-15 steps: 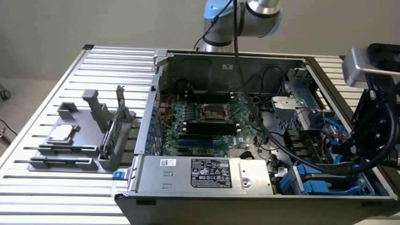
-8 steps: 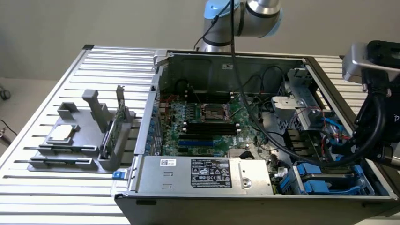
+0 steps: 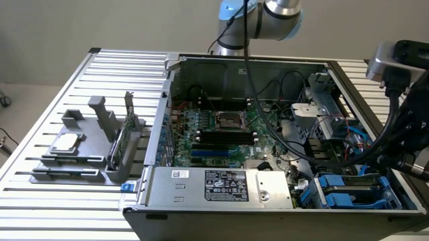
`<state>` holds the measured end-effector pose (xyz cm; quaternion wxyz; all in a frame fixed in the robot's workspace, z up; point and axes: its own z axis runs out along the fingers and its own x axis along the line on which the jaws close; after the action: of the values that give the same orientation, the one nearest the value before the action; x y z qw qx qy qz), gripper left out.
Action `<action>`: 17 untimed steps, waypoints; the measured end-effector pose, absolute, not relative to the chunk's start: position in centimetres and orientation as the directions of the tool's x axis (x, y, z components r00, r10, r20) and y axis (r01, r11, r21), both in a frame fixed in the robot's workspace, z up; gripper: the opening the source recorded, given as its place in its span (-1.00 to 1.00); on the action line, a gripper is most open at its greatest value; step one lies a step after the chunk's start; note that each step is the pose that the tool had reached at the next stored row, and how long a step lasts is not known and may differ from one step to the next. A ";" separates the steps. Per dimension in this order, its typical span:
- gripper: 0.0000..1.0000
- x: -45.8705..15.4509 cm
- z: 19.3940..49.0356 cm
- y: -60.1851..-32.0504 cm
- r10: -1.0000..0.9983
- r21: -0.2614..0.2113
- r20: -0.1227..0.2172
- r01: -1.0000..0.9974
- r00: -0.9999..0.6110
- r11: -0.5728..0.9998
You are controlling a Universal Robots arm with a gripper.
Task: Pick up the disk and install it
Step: 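Insert the first disk wire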
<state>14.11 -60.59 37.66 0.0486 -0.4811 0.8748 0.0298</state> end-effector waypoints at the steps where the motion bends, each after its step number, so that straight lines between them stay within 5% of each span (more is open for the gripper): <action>1: -0.79 14.1 37.7 -60.6 -0.829 0.005 -0.114 -0.835 -0.548 0.551; 17: -0.79 14.1 37.7 -60.6 -0.637 0.006 -0.113 -0.642 -0.762 0.767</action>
<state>14.11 -60.59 37.65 0.0523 -0.3408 0.9384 0.0220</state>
